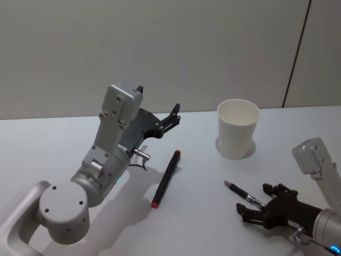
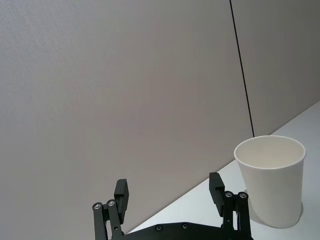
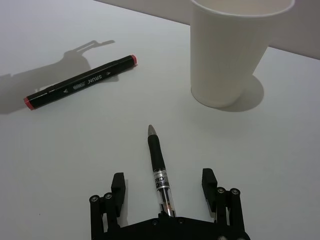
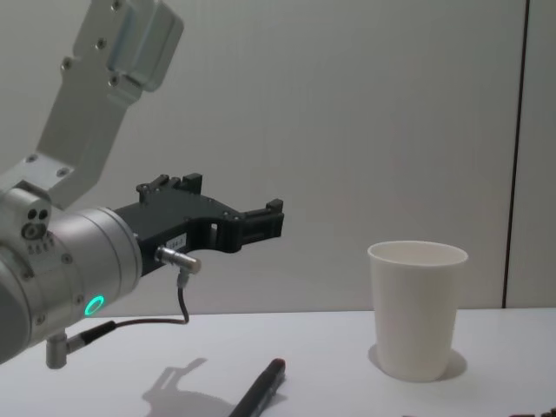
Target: Place the pen into the pen holder.
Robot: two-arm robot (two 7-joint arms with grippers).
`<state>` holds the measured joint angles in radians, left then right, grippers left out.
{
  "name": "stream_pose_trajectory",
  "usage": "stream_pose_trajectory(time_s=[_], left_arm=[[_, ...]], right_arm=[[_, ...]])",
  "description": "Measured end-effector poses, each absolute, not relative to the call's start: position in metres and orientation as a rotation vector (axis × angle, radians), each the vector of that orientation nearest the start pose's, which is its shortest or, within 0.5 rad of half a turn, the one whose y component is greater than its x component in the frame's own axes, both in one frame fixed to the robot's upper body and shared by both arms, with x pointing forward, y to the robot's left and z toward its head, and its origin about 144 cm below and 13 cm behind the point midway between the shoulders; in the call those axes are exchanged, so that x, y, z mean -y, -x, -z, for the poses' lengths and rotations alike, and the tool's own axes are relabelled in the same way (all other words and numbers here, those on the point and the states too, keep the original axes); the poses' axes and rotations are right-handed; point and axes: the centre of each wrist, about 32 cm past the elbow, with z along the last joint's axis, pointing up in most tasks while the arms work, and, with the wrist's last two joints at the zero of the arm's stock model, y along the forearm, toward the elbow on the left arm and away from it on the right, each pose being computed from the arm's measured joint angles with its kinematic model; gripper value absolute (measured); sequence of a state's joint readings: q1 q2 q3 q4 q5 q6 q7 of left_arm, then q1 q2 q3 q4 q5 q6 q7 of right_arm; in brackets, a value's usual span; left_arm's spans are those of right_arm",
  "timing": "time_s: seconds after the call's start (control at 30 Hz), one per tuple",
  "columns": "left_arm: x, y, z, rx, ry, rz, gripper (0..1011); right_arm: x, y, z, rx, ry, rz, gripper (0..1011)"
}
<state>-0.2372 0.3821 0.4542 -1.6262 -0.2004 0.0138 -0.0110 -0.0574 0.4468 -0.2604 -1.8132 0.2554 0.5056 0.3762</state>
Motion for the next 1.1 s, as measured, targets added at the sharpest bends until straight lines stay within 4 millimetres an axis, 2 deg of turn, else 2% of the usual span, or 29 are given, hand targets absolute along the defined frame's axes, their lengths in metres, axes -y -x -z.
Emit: stream_pose_trajectory(time_s=[1.1], left_arm=[[-0.1984, -0.492, -1.2044, 0.268, -0.061, -1.124, 1001]], right_arm=[[0.2486, -0.4275, -1.1821, -0.231, 0.425, 0.873, 776]])
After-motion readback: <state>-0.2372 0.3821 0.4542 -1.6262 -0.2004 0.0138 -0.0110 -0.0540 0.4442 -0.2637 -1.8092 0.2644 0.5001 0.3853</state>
